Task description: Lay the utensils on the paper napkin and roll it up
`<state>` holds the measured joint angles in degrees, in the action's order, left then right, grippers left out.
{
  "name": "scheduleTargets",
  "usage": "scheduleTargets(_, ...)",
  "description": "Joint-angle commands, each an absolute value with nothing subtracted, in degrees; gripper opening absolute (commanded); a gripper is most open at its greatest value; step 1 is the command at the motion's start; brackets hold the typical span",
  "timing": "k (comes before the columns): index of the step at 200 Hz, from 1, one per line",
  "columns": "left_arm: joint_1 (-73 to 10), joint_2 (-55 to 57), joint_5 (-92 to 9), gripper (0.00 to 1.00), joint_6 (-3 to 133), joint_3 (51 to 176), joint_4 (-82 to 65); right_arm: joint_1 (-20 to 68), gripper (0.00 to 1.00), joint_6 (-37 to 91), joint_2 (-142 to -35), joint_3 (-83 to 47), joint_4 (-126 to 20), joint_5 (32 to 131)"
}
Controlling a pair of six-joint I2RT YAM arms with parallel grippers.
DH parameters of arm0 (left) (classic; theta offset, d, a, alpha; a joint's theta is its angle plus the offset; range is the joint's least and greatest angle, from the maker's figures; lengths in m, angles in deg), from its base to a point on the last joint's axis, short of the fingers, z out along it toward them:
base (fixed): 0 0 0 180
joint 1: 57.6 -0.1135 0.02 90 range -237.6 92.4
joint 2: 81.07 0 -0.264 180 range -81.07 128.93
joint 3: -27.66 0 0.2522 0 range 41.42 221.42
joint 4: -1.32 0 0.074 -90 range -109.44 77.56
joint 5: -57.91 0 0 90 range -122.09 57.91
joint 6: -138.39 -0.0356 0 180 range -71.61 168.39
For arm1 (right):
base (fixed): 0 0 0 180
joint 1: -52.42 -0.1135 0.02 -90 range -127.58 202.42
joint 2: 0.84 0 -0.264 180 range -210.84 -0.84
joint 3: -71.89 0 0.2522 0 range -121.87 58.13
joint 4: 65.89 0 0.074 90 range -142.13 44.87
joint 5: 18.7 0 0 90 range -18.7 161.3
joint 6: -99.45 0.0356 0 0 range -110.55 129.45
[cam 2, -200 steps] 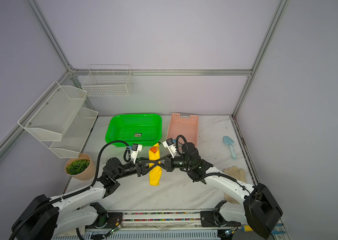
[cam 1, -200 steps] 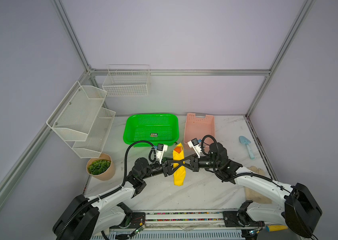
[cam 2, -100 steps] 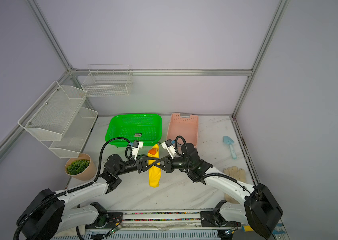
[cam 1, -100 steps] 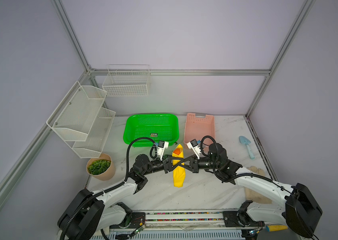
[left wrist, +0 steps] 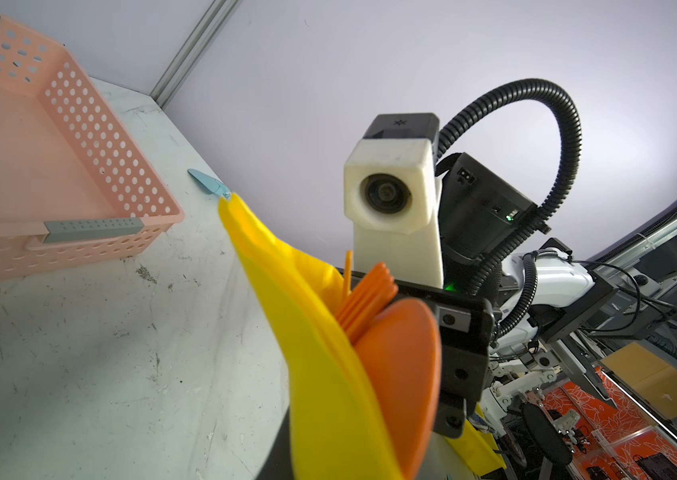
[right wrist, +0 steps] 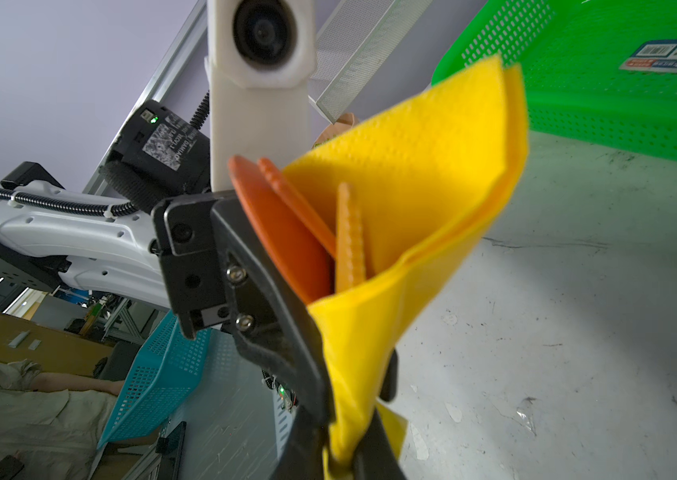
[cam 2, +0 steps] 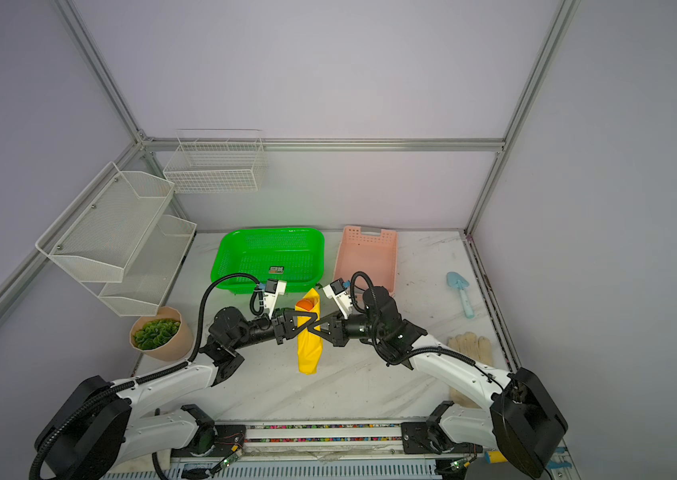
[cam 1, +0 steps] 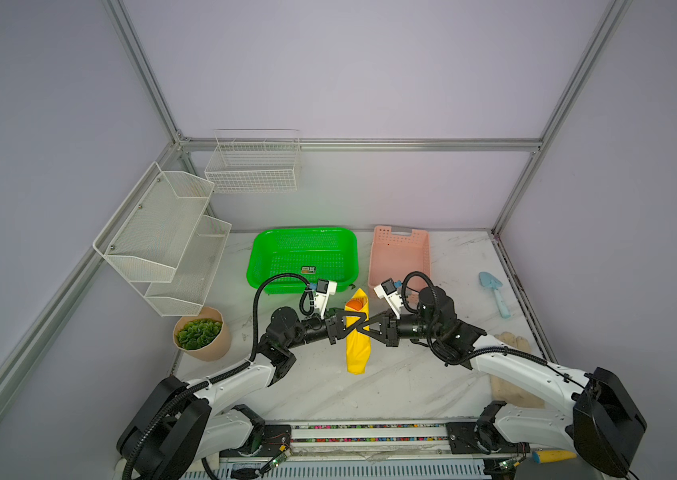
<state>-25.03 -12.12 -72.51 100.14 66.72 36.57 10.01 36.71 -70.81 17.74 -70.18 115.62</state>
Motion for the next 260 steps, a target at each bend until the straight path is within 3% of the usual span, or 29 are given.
scheduleTargets(1, -25.26, -11.33, -72.38, 0.11, 99.37, 71.81, 38.66, 9.09, 0.13, 35.82, -70.3, 16.29, -70.62, 117.41)
scheduleTargets(99, -25.69, -9.38, -73.22, 0.07, 101.92, 71.23, 44.07, 9.14, 0.33, 34.76, -68.5, 16.2, -68.52, 114.87)
scheduleTargets(140, -26.33, -10.12, -73.38, 0.06, 101.93, 71.19, 43.48, 9.34, 0.5, 34.93, -65.74, 16.19, -65.23, 112.45)
scheduleTargets(193, -27.28, -12.33, -73.1, 0.06, 101.48, 71.3, 41.75, 11.81, 0.45, 33.27, -59.19, 16.47, -56.87, 107.67)
scheduleTargets(260, -27.63, -12.65, -72.66, 0.06, 101.4, 71.59, 41.32, 11.84, 0.46, 32.05, -56.63, 15.17, -51.67, 104.55)
